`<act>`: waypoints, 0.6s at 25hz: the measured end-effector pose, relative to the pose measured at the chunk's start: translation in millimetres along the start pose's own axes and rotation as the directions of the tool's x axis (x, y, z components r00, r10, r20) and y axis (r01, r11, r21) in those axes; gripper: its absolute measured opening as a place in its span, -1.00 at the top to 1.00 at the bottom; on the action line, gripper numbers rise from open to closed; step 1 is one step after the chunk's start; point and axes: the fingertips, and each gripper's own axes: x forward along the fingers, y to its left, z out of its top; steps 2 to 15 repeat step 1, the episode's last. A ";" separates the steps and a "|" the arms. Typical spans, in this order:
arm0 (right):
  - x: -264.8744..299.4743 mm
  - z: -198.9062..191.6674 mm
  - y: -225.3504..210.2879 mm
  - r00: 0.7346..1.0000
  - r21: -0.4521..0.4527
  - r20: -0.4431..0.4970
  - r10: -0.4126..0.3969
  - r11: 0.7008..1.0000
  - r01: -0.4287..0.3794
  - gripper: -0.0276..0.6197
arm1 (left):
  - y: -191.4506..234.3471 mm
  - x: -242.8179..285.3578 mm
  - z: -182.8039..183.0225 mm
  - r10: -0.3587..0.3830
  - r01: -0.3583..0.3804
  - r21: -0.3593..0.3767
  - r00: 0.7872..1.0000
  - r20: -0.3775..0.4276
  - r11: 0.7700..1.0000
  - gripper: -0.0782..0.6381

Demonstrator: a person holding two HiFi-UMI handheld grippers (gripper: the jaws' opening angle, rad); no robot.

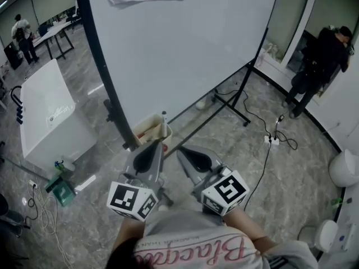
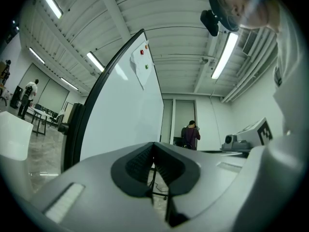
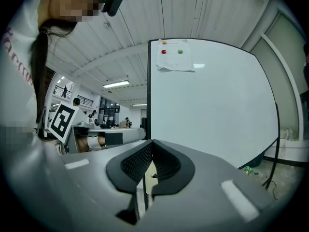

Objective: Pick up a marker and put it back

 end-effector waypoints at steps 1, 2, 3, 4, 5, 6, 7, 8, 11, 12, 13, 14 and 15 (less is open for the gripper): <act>0.0 0.0 0.0 1.000 0.003 -0.001 -0.001 1.000 0.001 0.91 | -0.5 -0.2 0.1 -0.001 0.001 0.000 1.000 0.000 1.000 0.78; 0.0 0.0 0.0 1.000 0.003 -0.001 -0.001 1.000 0.001 0.91 | -0.5 -0.2 0.1 -0.001 0.001 0.000 1.000 0.000 1.000 0.78; 0.0 0.0 0.0 1.000 0.003 -0.001 -0.001 1.000 0.001 0.91 | -0.5 -0.2 0.1 -0.001 0.001 0.000 1.000 0.000 1.000 0.78; 0.0 0.0 0.0 1.000 0.003 -0.001 -0.001 1.000 0.001 0.91 | -0.5 -0.2 0.1 -0.001 0.001 0.000 1.000 0.000 1.000 0.78; 0.0 0.0 0.0 1.000 0.003 -0.001 -0.001 1.000 0.001 0.91 | -0.5 -0.2 0.1 -0.001 0.001 0.000 1.000 0.000 1.000 0.78; 0.0 0.0 0.0 1.000 0.003 -0.001 -0.001 1.000 0.001 0.91 | -0.5 -0.2 0.1 -0.001 0.001 0.000 1.000 0.000 1.000 0.78; 0.0 0.0 0.0 1.000 0.003 -0.001 -0.001 1.000 0.001 0.91 | -0.5 -0.2 0.1 -0.001 0.001 0.000 1.000 0.000 1.000 0.78; 0.0 0.0 0.0 1.000 0.003 -0.001 -0.001 1.000 0.001 0.91 | -0.5 -0.2 0.1 -0.001 0.001 0.000 1.000 0.000 1.000 0.78; 0.0 0.0 0.0 1.000 0.003 -0.001 -0.001 1.000 0.001 0.91 | -0.5 -0.2 0.1 -0.001 0.001 0.000 1.000 0.000 1.000 0.78; 0.0 0.0 0.0 1.000 0.003 -0.001 -0.001 1.000 0.001 0.91 | -0.5 -0.2 0.1 -0.001 0.001 0.000 1.000 0.000 1.000 0.78; 0.0 0.0 0.0 1.000 0.003 -0.001 -0.001 1.000 0.001 0.91 | -0.5 -0.2 0.1 -0.001 0.001 0.000 1.000 0.000 1.000 0.78; 0.0 0.0 0.0 1.000 0.003 -0.001 -0.001 1.000 0.001 0.91 | -0.5 -0.2 0.1 -0.001 0.001 0.000 1.000 0.000 1.000 0.78; 0.0 0.0 0.0 1.000 0.003 -0.001 -0.001 1.000 0.001 0.91 | -0.5 -0.2 0.1 -0.001 0.001 0.000 1.000 0.000 1.000 0.78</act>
